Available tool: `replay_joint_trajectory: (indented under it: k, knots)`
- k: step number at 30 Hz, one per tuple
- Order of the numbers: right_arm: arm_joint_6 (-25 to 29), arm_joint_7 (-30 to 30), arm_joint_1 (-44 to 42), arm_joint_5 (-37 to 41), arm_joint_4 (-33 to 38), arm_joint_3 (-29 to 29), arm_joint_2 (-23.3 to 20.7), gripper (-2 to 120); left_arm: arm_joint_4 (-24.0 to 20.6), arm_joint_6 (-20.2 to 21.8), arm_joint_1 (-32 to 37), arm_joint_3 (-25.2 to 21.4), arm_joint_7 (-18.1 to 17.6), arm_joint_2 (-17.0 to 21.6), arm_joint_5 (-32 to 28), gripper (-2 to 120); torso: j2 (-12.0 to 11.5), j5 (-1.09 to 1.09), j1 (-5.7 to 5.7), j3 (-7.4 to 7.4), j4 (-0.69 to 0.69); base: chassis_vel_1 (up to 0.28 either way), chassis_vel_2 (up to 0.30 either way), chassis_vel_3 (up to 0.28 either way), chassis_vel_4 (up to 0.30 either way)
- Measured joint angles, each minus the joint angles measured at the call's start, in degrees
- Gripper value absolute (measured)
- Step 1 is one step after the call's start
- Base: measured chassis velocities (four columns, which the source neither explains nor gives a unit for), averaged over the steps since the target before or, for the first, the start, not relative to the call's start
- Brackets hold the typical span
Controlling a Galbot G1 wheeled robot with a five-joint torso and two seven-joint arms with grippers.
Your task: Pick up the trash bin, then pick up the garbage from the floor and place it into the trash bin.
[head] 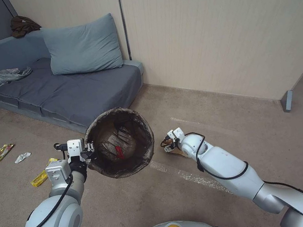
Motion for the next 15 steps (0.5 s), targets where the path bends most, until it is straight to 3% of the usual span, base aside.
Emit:
replay_joint_trajectory:
  k: [10, 15]
  knots:
    - [0.06, -0.63, -0.93, -2.42, -1.45, -1.49, 1.01, 100, 0.48, 0.0, -0.31, 0.28, 0.41, 0.12, 0.06, 0, 0.0, -0.01, 0.0, 0.0, -0.01, 0.0, 0.0, 0.0, 0.0]
    - [0.12, -1.33, -1.06, -5.87, -5.66, -1.11, 2.38, 100, 0.66, 0.0, -0.53, 0.34, 0.65, 0.27, 0.05, 0, 0.0, 0.01, 0.0, 0.0, 0.0, 0.0, 0.0, 0.0, 0.0]
